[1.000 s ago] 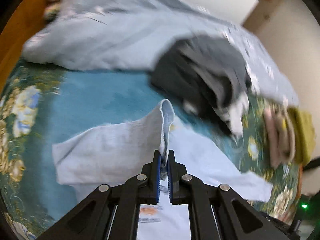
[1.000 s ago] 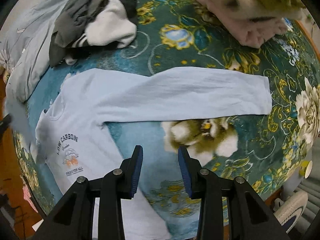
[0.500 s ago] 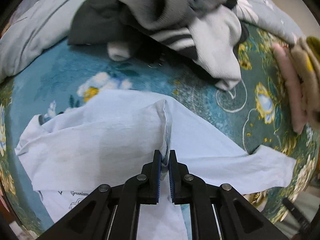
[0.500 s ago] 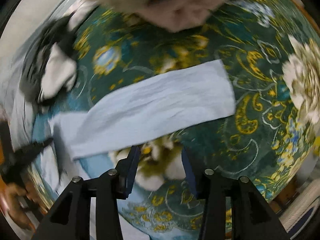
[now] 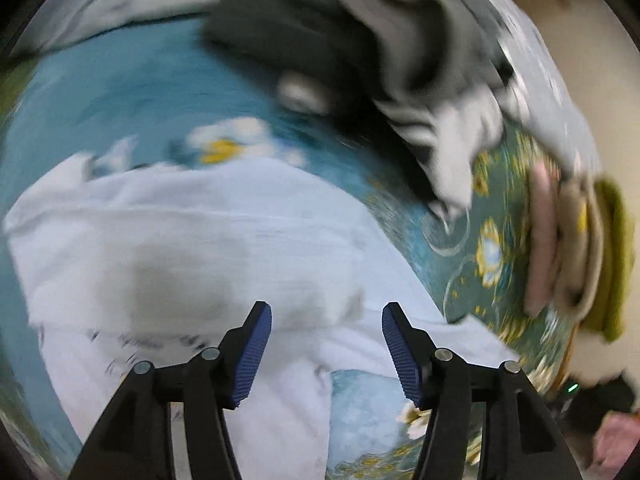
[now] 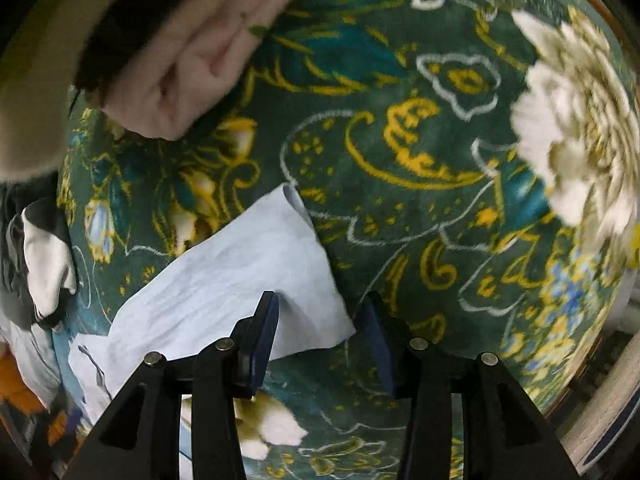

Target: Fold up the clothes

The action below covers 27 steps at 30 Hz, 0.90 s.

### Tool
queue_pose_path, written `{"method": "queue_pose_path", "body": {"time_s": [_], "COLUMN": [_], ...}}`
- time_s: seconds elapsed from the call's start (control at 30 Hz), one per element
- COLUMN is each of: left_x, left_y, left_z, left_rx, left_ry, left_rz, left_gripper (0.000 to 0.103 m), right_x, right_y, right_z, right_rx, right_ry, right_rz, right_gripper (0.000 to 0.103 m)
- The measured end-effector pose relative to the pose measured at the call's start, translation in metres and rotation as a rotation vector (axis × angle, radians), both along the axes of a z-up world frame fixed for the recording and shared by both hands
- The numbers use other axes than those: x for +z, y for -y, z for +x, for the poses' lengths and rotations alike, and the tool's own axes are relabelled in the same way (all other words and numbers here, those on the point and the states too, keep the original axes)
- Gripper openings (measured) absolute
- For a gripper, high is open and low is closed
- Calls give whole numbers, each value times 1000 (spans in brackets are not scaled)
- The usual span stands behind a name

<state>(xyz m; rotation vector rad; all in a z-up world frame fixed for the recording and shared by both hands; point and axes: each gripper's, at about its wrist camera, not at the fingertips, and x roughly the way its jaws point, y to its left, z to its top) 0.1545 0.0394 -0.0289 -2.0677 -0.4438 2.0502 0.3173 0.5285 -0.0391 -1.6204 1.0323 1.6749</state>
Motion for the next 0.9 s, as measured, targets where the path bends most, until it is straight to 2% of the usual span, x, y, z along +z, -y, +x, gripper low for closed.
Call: {"method": "queue_pose_path", "body": {"time_s": [0.07,0.1,0.13,0.17,0.2,0.27,0.37,0.5,0.63,0.73,0.83,0.9], "left_x": [7,9,10,12,10,13,8,9,12,12,13,13], "left_y": [32,45,57,74,84,109,133,165,192,220,251,271], "left_z": [4,7,10,16,24,34,45,56,61,67,77,85], "left_rx": [82,110,138,167,181,214,266,337,380,404,437,465], "left_ry": [11,16,21,28,31,42,58,56,42,31,24,21], "left_rz": [-5,-10,-16,-23,-25,-26,-13,24,52,55,56,58], "left_gripper": [62,62,62,62,62,62,62,62,62,62,62,62], "right_x": [-3,-2,-1,0,0,6,30,91,173,203,203,193], "right_y": [3,5,6,7,7,10,17,33,91,147,206,253], "right_z": [-2,-4,-5,-7,-8,-12,-19,-29,-65,-100,-134,-151], "right_rx": [-4,3,9,17,24,29,49,39,219,342,447,514], "right_ry": [8,12,17,23,30,-1,-43,-180,-364,-476,-536,-534], "right_rz": [2,12,23,28,32,8,40,108,196,173,97,57], "right_gripper": [46,40,33,17,6,5,5,5,5,5,5,5]}}
